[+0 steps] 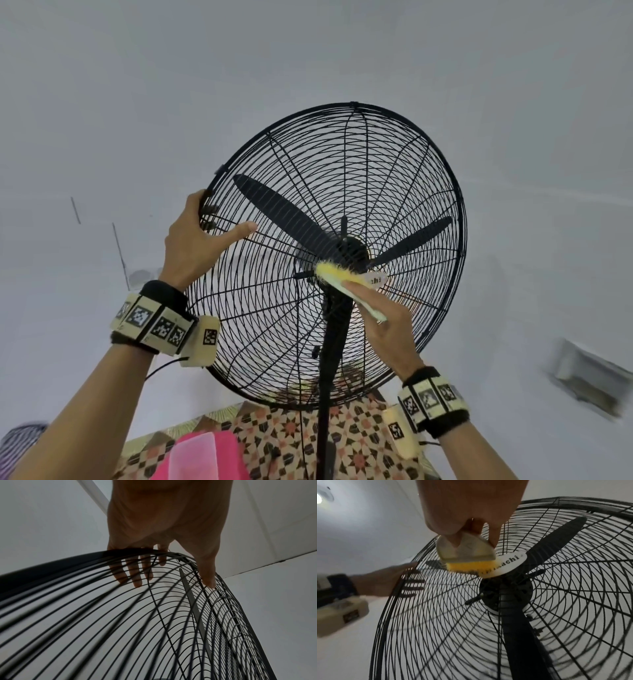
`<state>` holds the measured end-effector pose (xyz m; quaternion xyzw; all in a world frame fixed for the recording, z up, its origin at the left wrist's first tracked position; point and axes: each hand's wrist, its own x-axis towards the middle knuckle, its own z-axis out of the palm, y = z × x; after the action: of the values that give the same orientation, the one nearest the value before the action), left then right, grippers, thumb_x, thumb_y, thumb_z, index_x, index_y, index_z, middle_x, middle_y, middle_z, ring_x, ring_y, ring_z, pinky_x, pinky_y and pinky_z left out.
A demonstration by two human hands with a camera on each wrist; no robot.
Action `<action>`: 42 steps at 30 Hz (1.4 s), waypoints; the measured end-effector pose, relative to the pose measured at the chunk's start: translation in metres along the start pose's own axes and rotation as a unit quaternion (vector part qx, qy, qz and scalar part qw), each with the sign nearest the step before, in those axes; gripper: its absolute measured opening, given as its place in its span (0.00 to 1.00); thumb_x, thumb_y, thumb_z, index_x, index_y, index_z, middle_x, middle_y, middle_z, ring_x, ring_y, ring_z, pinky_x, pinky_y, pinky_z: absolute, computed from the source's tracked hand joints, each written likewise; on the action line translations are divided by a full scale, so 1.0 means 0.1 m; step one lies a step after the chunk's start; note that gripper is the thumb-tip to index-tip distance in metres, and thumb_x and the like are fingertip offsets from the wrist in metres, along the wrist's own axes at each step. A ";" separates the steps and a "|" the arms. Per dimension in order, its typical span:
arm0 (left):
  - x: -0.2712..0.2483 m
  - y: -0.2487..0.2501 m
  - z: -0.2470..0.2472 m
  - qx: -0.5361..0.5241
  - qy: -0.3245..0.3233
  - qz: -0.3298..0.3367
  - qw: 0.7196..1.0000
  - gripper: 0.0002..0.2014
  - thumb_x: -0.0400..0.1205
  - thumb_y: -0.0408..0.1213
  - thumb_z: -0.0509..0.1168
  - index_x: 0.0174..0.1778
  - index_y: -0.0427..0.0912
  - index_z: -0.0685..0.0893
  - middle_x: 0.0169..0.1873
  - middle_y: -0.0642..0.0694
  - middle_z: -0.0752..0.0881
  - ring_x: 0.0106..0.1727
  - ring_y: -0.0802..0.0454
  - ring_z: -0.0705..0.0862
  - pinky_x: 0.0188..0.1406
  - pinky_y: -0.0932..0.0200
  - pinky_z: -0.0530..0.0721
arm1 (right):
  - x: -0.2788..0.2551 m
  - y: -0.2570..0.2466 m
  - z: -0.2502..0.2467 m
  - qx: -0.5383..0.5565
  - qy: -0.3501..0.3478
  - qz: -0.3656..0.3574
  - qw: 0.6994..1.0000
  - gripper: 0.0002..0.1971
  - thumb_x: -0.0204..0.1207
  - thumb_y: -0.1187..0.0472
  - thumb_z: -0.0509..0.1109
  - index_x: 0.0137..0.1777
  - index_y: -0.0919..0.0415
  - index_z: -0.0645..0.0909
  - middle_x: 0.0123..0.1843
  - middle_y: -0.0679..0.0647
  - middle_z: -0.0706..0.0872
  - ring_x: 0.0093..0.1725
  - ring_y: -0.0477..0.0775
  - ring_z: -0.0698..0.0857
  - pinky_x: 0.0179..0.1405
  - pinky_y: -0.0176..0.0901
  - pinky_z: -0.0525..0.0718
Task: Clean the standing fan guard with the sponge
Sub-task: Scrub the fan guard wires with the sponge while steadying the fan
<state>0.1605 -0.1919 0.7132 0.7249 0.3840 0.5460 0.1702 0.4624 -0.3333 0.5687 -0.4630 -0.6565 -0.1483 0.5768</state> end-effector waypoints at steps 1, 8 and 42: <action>0.00 0.00 0.00 0.000 -0.001 -0.002 1.000 0.49 0.68 0.76 0.76 0.82 0.58 0.69 0.67 0.57 0.84 0.68 0.53 0.82 0.73 0.40 0.79 | 0.00 0.00 -0.04 0.011 -0.005 0.002 1.000 0.27 0.81 0.74 0.72 0.76 0.51 0.82 0.74 0.50 0.84 0.65 0.49 0.89 0.52 0.38 0.92; 0.00 0.02 0.01 0.002 -0.006 -0.004 1.000 0.52 0.65 0.79 0.74 0.82 0.58 0.69 0.67 0.57 0.84 0.68 0.53 0.82 0.73 0.42 0.79 | 0.01 0.07 0.02 0.002 0.055 0.030 0.998 0.25 0.83 0.68 0.71 0.78 0.49 0.80 0.73 0.55 0.85 0.59 0.54 0.92 0.48 0.33 0.91; -0.06 0.01 0.02 -0.003 0.013 0.003 1.000 0.49 0.68 0.73 0.77 0.82 0.55 0.70 0.67 0.57 0.84 0.66 0.54 0.83 0.70 0.47 0.79 | 0.11 -0.56 -0.09 0.025 -0.052 0.068 0.996 0.19 0.87 0.59 0.69 0.75 0.45 0.80 0.65 0.54 0.91 0.33 0.39 0.88 0.20 0.32 0.83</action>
<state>0.1615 -0.1969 0.7090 0.7186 0.3819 0.5571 0.1657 0.4258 -0.3648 0.6004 -0.4992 -0.6561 -0.0682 0.5619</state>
